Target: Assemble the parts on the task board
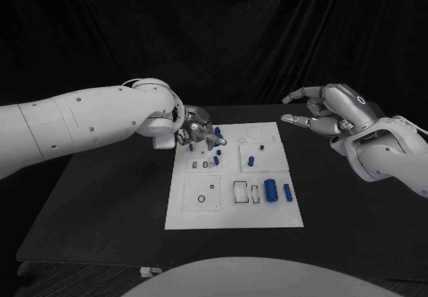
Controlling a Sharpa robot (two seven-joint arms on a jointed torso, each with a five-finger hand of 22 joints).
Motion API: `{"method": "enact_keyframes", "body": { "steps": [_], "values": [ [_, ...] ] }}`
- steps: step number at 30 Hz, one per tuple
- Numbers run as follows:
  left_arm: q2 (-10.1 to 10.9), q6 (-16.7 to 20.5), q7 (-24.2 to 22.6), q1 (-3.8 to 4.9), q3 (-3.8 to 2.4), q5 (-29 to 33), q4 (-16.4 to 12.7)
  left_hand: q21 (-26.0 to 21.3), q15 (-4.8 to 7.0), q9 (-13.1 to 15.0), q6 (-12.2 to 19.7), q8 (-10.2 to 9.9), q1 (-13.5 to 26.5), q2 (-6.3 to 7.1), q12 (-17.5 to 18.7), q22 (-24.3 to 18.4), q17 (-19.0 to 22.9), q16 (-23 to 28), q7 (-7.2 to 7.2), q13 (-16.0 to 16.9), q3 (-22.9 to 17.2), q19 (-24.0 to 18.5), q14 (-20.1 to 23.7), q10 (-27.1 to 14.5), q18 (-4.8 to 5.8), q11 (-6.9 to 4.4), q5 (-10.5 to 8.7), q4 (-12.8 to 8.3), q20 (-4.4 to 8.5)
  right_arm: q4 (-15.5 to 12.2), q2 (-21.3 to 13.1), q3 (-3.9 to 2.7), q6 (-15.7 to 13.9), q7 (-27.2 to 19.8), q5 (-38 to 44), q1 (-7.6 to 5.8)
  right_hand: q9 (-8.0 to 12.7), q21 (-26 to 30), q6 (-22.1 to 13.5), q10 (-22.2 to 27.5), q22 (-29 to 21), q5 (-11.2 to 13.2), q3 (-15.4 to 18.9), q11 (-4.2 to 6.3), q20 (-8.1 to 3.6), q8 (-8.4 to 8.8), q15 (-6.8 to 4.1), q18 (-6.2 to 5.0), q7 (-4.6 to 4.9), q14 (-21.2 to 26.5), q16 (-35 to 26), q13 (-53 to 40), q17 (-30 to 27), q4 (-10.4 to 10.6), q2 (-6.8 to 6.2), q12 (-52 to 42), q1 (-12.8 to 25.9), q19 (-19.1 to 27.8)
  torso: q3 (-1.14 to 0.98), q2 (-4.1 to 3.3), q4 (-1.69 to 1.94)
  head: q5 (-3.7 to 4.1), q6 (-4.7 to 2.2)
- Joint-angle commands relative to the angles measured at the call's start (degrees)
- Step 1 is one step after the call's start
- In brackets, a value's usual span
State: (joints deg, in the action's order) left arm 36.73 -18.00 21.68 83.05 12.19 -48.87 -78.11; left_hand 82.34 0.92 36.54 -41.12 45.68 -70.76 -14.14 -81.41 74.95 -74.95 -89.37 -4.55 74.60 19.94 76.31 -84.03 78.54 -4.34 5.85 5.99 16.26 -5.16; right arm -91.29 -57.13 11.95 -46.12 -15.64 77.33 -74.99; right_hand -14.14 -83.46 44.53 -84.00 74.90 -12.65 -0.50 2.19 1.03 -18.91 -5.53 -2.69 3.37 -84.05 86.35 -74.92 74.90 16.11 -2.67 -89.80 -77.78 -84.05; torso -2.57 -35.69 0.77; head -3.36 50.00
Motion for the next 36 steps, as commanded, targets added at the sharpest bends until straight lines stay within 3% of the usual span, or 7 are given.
{"method": "enact_keyframes", "body": {
  "steps": [1,6,17,21,25,27,36],
  "values": [
    [-1.1,-2.8,6.5,-0.63,-0.05,0.0,1.4,2.1,1.14,2.0,-2.2,-1.7,1.3,-0.30,-8.6,5.3,-15.0,-0.6,0.51,15.4,-1.3,3.5,-6.0,11.5,1.35,-5.55,0.69,-0.2,0.68,0.0,0.0,-0.04,-0.2,1.7,0.4,0.16,0.1,0.3,0.0,-6.0,12.7,-0.5,0.1,-0.53,-0.07,-0.27,0.26,0.90,0.41,-4.3,-0.2,-15.1,5.7,-0.1,0.69,-0.2,-0.1,-3.2,0.06,0.02,-0.04,0.01,0.00],
    [-2.6,-3.1,8.7,-1.49,-0.05,0.0,3.3,2.6,1.35,3.8,-3.2,-2.2,3.5,0.04,-8.6,6.2,-15.0,-0.6,0.71,15.4,-1.5,4.4,-6.0,11.5,1.58,-5.72,-0.58,0.0,0.90,-0.2,0.0,-0.04,0.0,2.0,0.4,0.17,0.4,0.4,0.0,-6.0,12.7,-2.2,0.3,-0.64,0.07,-0.51,0.39,0.88,0.53,-4.3,-0.2,-15.1,5.7,-0.2,1.09,-0.2,-0.2,-3.2,0.09,0.00,0.01,0.26,0.00],
    [-5.3,-1.6,10.9,-3.06,-0.05,0.0,6.1,2.5,1.69,6.2,-3.9,-3.8,4.7,-0.17,-8.6,6.4,-15.0,-0.6,1.05,15.4,-3.0,4.6,-6.0,11.5,1.61,-6.07,1.26,-0.3,1.26,-0.1,0.0,-0.04,0.4,2.6,0.4,0.19,0.9,0.4,0.0,-6.0,12.7,-4.9,0.3,-0.77,0.20,-0.78,0.49,0.86,0.66,-4.2,-0.3,-15.1,5.5,-0.4,1.66,-0.2,-0.7,-3.2,0.00,0.13,-0.03,0.04,0.00],
    [-6.1,-0.8,11.4,-3.68,-0.06,0.0,7.0,2.1,1.67,5.7,-4.8,-7.9,4.5,0.12,-8.6,6.3,-15.0,-0.6,0.87,15.4,-4.5,4.4,-6.0,11.5,1.55,-5.99,2.97,-1.1,1.30,-0.1,0.0,-0.04,0.6,2.8,0.4,0.19,0.9,0.4,0.0,-6.0,12.7,-5.3,0.3,-0.78,0.21,-0.81,0.51,0.86,0.69,-4.2,-0.3,-15.1,5.5,-0.4,1.72,-0.2,-0.8,-3.2,0.00,0.09,-0.12,0.01,0.00],
    [-6.7,-0.4,11.3,-4.05,-0.06,0.0,7.7,1.5,1.04,3.3,-6.1,-14.9,4.4,0.69,-8.6,5.9,-15.0,-0.6,0.08,15.4,-6.2,3.9,-6.0,11.5,1.39,-5.32,3.51,-2.0,0.88,0.0,0.0,-0.04,0.7,3.0,0.4,0.20,1.0,0.5,0.0,-6.0,12.6,-5.4,0.3,-0.79,0.22,-0.81,0.51,0.83,0.70,-4.2,-0.3,-15.1,5.4,-0.4,1.74,-0.2,-0.8,-3.1,0.02,0.09,-0.04,0.15,0.00],
    [-7.0,-0.2,11.2,-4.19,-0.06,0.0,8.0,1.3,0.91,2.5,-6.5,-16.9,4.4,0.75,-8.6,5.7,-15.0,-0.6,-0.15,15.4,-6.9,3.6,-6.0,11.5,1.33,-5.09,3.70,-2.3,0.66,0.0,0.0,-0.04,0.7,3.1,0.4,0.21,1.0,0.5,0.0,-6.0,12.7,-5.5,0.4,-0.80,0.22,-0.79,0.51,0.84,0.72,-4.2,-0.3,-15.1,5.4,-0.4,1.74,-0.2,-0.8,-3.2,0.02,0.08,-0.01,0.31,0.00],
    [-8.2,0.1,10.7,-4.64,-0.06,0.0,9.4,0.7,0.57,1.6,-7.6,-20.3,4.7,0.82,-8.6,5.2,-15.0,-0.6,-0.46,15.4,-8.3,2.9,-6.0,11.5,1.13,-4.77,3.92,-2.8,0.30,0.1,0.1,-0.04,1.0,3.5,0.4,0.31,1.0,0.5,-0.1,-6.0,12.6,-5.5,0.4,-0.81,0.22,-0.77,0.52,0.83,0.74,-4.2,-0.3,-15.1,5.3,-0.4,1.73,-0.2,-0.8,-3.1,0.01,0.12,0.02,0.63,0.00]
  ]
}}
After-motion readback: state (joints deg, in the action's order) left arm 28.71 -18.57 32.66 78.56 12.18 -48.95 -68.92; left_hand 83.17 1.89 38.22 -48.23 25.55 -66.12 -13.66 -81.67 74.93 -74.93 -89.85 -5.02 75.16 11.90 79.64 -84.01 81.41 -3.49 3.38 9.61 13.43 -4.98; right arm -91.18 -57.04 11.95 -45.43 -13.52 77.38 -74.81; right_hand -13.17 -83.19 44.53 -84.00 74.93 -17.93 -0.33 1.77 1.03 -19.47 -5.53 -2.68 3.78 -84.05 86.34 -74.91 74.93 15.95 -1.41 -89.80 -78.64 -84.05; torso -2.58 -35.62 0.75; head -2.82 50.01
